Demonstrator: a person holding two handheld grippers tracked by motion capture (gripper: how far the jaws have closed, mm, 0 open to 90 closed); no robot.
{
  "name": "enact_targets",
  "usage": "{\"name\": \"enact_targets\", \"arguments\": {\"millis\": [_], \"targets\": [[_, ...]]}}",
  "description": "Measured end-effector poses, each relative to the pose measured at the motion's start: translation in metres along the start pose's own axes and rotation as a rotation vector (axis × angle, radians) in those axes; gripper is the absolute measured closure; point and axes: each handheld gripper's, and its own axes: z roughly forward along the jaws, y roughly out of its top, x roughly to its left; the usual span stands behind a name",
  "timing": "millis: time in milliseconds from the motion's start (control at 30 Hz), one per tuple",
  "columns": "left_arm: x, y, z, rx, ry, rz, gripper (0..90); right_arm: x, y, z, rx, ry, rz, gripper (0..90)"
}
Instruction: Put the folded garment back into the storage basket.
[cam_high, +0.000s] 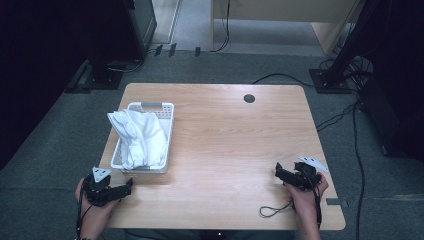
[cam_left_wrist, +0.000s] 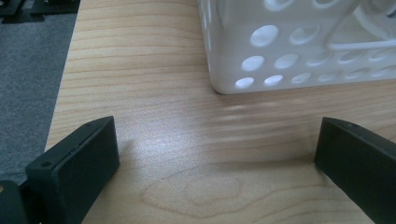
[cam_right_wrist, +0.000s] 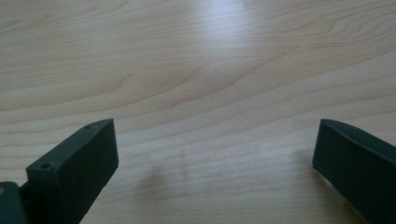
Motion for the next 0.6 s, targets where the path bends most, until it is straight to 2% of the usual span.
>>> {"name": "enact_targets", "arguments": {"millis": [267,400,600], "targets": [[0.0,0.0,0.0,0.0,0.0,0.0,0.0,-0.02,-0.003,-0.007,-0.001,-0.029,0.019,0.0],[0.0,0.0,0.0,0.0,0.0,0.0,0.0,-0.027,-0.004,-0.009,-0.003,-0.034,0.041,0.0],[0.0,0.0,0.0,0.0,0.001,-0.001,0.0,-0.035,-0.004,-0.012,-0.005,-0.048,0.041,0.0]]}}
